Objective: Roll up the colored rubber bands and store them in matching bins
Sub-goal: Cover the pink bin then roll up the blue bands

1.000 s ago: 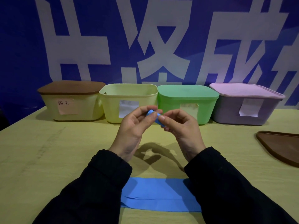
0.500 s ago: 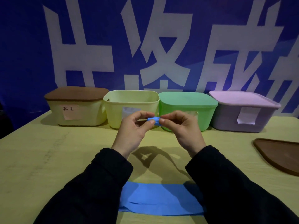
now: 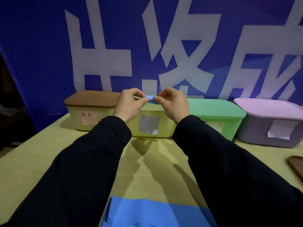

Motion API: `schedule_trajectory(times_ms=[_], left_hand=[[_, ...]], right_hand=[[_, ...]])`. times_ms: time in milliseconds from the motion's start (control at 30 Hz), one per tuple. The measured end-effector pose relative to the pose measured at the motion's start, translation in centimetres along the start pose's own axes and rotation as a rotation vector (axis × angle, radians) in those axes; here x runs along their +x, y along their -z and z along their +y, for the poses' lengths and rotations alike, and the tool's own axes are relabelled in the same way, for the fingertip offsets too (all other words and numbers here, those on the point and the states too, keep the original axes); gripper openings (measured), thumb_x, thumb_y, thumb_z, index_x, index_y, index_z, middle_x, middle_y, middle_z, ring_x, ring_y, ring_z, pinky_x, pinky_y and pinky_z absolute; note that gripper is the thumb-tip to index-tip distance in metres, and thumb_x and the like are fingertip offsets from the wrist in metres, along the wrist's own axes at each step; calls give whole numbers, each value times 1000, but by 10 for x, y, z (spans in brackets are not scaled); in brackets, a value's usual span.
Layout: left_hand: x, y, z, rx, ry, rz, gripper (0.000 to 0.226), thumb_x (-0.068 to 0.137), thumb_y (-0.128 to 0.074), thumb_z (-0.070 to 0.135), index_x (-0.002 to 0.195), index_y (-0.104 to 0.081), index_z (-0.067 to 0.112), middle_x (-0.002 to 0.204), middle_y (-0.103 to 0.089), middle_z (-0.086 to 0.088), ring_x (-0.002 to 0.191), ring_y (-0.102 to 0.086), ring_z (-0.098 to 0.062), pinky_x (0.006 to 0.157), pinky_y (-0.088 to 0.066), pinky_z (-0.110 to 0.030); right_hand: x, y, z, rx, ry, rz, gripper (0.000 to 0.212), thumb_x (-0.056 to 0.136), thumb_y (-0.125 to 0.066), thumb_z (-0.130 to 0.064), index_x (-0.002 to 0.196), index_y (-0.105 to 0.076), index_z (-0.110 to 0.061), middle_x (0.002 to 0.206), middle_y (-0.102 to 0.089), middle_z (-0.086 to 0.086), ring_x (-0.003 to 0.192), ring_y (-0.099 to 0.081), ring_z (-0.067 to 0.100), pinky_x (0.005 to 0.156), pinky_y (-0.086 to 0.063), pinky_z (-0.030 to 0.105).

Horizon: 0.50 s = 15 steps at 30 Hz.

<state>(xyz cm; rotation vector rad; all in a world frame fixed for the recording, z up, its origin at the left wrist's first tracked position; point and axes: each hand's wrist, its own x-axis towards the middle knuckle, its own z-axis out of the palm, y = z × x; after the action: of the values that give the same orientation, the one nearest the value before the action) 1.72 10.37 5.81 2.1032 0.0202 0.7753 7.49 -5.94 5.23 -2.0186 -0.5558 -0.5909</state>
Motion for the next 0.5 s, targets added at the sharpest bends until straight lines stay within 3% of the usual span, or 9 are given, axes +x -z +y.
schedule_trajectory(times_ms=[133,300,400,500], left_hand=[[7,-8,-18,158,-18,-87,8,90,-74,25,90,-75,17,90,-72,4,87,-68,-14,83,-57,-37],[-1,-5,-12,204,-44,-86,18,97,-65,29,107,-76,19,106,-72,6,101,-64,-11,89,-49,-30],[-17,1,0,163,-52,-93,17,98,-63,27,102,-76,17,94,-71,9,91,-65,-10,83,-47,-27],[-40,7,4,202,-13,-200,15,96,-64,25,89,-75,18,85,-72,5,80,-68,-14,74,-48,-28]], right_hand=[[5,-15,19,-195,14,-55,19,87,-70,-45,85,-64,-28,86,-72,-7,83,-66,15,73,-56,38],[-4,-11,21,-268,76,-64,20,91,-67,-45,94,-76,-27,100,-76,-5,94,-68,17,84,-56,39],[-18,-3,12,-229,103,-62,19,92,-67,-41,95,-77,-25,101,-76,-8,94,-68,14,84,-54,34],[-40,3,0,-206,103,-149,20,90,-69,-39,92,-77,-21,94,-77,-4,88,-69,15,77,-53,31]])
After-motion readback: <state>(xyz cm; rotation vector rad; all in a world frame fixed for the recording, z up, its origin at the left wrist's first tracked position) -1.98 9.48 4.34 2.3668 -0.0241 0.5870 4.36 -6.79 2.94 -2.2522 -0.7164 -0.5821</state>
